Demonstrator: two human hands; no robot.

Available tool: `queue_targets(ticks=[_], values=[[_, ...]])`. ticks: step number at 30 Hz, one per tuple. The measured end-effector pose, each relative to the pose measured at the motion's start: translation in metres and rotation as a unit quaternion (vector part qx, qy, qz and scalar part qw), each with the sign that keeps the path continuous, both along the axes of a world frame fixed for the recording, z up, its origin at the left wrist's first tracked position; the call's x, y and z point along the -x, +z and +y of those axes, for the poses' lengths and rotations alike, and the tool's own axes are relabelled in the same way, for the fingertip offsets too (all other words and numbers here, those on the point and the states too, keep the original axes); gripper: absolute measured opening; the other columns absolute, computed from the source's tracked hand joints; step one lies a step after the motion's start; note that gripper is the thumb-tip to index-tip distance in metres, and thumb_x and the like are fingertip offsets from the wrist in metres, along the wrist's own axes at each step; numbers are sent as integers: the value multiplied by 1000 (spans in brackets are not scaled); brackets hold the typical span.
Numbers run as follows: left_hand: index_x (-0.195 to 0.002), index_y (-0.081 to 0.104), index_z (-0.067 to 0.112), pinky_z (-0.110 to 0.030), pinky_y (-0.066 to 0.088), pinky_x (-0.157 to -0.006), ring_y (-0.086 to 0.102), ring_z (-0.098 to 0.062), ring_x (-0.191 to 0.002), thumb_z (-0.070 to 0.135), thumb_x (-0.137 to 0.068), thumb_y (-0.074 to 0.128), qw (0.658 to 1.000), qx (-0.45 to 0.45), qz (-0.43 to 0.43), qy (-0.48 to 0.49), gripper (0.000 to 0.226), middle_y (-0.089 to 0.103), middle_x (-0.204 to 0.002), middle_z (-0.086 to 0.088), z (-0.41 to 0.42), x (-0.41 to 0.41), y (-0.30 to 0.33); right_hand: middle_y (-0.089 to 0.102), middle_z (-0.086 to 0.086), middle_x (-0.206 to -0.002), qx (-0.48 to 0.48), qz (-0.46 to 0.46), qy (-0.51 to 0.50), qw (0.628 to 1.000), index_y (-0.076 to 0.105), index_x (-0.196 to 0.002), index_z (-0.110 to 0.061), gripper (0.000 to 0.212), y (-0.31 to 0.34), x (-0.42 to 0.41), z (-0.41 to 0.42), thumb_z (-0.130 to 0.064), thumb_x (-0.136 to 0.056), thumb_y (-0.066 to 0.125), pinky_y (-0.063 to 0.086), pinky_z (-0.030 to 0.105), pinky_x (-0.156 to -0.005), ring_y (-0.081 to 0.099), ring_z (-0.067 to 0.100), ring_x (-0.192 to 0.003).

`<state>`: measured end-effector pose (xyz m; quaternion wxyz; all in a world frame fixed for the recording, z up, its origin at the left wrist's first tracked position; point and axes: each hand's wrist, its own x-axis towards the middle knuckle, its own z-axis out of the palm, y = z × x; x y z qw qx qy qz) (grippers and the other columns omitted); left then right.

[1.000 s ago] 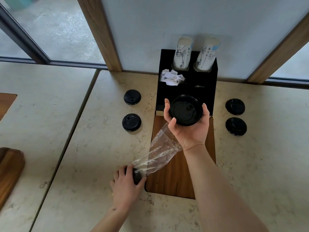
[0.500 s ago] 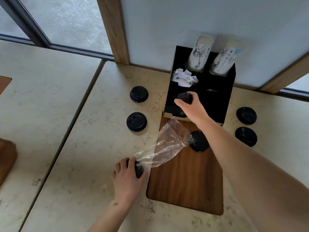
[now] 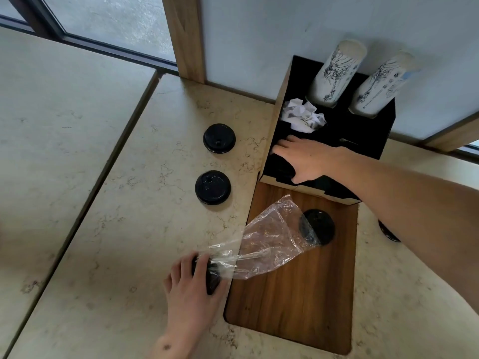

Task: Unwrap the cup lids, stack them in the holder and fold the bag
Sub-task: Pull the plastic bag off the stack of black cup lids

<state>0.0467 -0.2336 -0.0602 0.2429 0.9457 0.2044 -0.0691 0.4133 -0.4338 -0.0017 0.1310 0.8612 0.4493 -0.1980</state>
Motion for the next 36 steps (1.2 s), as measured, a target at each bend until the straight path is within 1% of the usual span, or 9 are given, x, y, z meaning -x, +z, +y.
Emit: queue_targets(ticks=[9,15,17,19,21,27,31,34,36], values=[[-126,59,28,-53,40,-97,42,-28,-124,55,-75,72,1000,-10,1,-4,59,52,-131,1,0,1,-5,43,16,-141,12,19,20,1000,24,-150,-27,108,-11,-10,-4,-35,-63,88,50,45,-91,44,34,-122],[-133,49,30,-52,40,-104,40,-29,-129,56,-77,76,1000,-3,-6,-20,68,48,-137,0,0,0,1,25,14,-160,-50,20,-111,992,21,-158,-19,105,19,23,-8,-18,-75,85,44,45,-108,29,35,-145],[-141,45,28,-54,39,-108,38,-31,-134,64,-77,71,1000,-8,5,-25,78,46,-143,-4,2,2,5,35,7,-153,-204,-11,-229,952,36,-151,-20,78,34,58,-13,-17,-85,78,47,33,-101,42,24,-138],[-145,41,24,-56,37,-110,37,-35,-136,74,-75,65,999,-27,23,-4,90,44,-146,-7,3,7,9,50,0,-132,-372,-59,-327,867,52,-135,-18,46,44,113,-18,-17,-92,69,48,18,-89,57,6,-112],[-146,38,21,-57,40,-107,40,-36,-133,82,-71,60,998,-37,39,19,99,45,-145,-9,5,12,11,54,-5,-116,-431,-73,-382,814,60,-121,-14,27,41,171,-23,-11,-95,63,47,10,-80,58,0,-93],[-148,36,24,-53,47,-100,38,-37,-128,65,-72,74,995,11,69,-69,94,42,-143,-14,11,25,16,70,0,-119,-317,155,-467,811,71,-124,-11,30,3,264,-46,-1,-102,52,47,8,-86,67,1,-100],[-154,27,30,-59,46,-107,25,-38,-144,47,-70,86,987,54,93,-116,104,25,-157,-10,10,35,21,72,10,-112,-277,312,-615,669,76,-94,-15,27,-6,282,-55,6,-96,60,61,33,-85,73,17,-94],[-158,17,19,-58,38,-114,16,-41,-149,44,-70,86,986,59,114,-109,115,17,-163,-14,11,42,26,71,5,-94,-161,289,-619,712,73,-85,-17,16,-11,298,-67,-12,-98,65,55,24,-67,69,18,-84],[-157,17,8,-57,35,-114,23,-44,-144,36,-74,83,986,55,127,-94,109,23,-159,-19,14,46,28,71,10,-81,-149,299,-644,689,71,-89,-5,17,-11,305,-72,-16,-99,62,57,28,-63,68,21,-71]])
